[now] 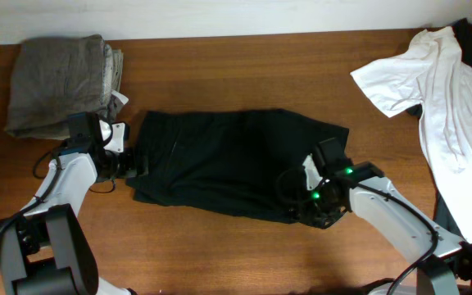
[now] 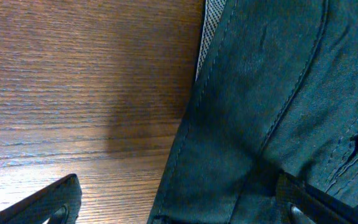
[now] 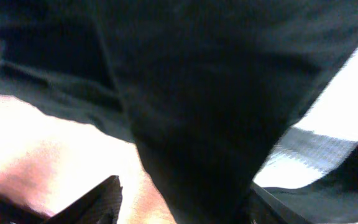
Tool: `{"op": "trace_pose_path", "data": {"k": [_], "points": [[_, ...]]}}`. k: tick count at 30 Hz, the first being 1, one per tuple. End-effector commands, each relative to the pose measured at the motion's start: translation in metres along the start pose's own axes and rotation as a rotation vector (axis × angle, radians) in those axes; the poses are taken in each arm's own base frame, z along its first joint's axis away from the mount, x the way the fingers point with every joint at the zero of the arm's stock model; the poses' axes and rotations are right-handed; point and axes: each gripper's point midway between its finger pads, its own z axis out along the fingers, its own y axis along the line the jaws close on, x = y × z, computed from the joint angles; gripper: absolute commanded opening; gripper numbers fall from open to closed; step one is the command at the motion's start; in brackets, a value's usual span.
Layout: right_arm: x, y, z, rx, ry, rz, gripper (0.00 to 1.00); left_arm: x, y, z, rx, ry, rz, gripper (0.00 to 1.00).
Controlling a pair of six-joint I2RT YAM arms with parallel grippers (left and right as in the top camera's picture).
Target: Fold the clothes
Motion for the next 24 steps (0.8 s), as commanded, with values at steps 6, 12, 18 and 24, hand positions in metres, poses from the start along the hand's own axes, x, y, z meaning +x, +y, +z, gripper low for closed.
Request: {"op": "trace_pose_path", "data": {"k": [6,12,18,24], "points": [[-0.015,-0.01,-0.007,0.117,-0.072,0.125,0.04,0.0,0.002,0.0,-0.004,0.01,-0.007,0.99],[-0.009,-0.039,-0.085,0.455,-0.069,0.278,0.04,0.006,0.002,0.0,-0.005,0.034,-0.013,0.99],[0.017,-0.074,-0.055,0.522,-0.022,0.392,0.24,0.008,0.002,0.0,-0.004,0.041,-0.015,0.99],[-0.018,-0.085,-0.095,0.469,-0.116,0.489,0.47,0.005,-0.014,-0.009,0.073,0.029,-0.015,0.99]]}}
